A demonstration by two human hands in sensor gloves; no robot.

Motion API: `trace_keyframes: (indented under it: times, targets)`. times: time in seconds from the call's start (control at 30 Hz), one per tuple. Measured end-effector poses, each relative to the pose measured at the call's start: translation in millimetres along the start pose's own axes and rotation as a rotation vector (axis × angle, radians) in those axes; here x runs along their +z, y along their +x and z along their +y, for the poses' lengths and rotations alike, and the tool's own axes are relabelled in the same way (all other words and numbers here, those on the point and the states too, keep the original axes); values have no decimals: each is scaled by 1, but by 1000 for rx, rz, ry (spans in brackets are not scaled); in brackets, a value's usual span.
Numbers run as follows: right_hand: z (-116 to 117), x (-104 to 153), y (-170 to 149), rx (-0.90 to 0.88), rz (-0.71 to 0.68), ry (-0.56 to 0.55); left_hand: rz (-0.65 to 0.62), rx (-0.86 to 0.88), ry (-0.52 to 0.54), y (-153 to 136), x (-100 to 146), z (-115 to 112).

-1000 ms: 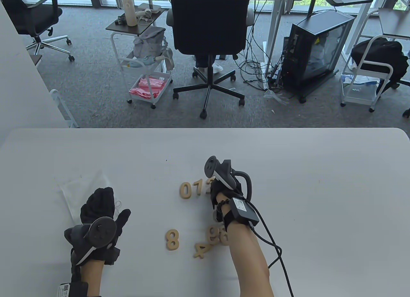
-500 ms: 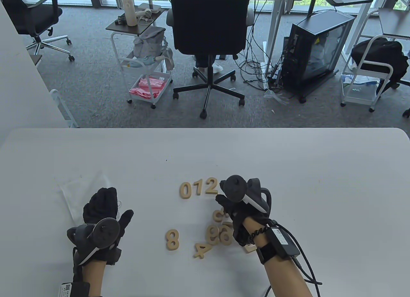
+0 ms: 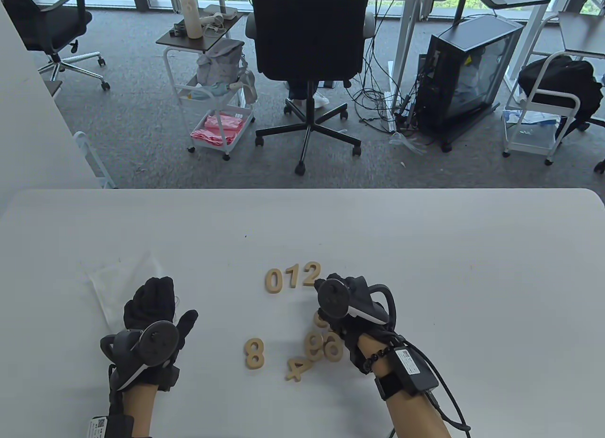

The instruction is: Empty bag and arrange number blocks in order

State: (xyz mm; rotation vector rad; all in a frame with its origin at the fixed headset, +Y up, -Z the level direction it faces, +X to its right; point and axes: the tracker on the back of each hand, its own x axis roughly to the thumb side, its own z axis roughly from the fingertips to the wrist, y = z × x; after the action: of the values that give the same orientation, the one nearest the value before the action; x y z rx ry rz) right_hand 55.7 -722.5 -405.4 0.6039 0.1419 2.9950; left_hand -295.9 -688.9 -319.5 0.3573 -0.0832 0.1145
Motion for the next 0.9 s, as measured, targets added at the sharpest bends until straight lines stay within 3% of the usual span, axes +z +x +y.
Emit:
trace_keyframes:
  times: [0.2,0.43,0.67,0.9]
  targets:
    - [19,-14,10,109,-35,136,-2,-3,0,1,-1,0]
    - [28,-28,18,159,-48,211,0,1,4,0,-1,1]
    - [32,-39,19,154,-37,266,5,3,10,-2,-1,1]
    - [38,-41,24,275,-73,243,7,2,14,-2,0,2]
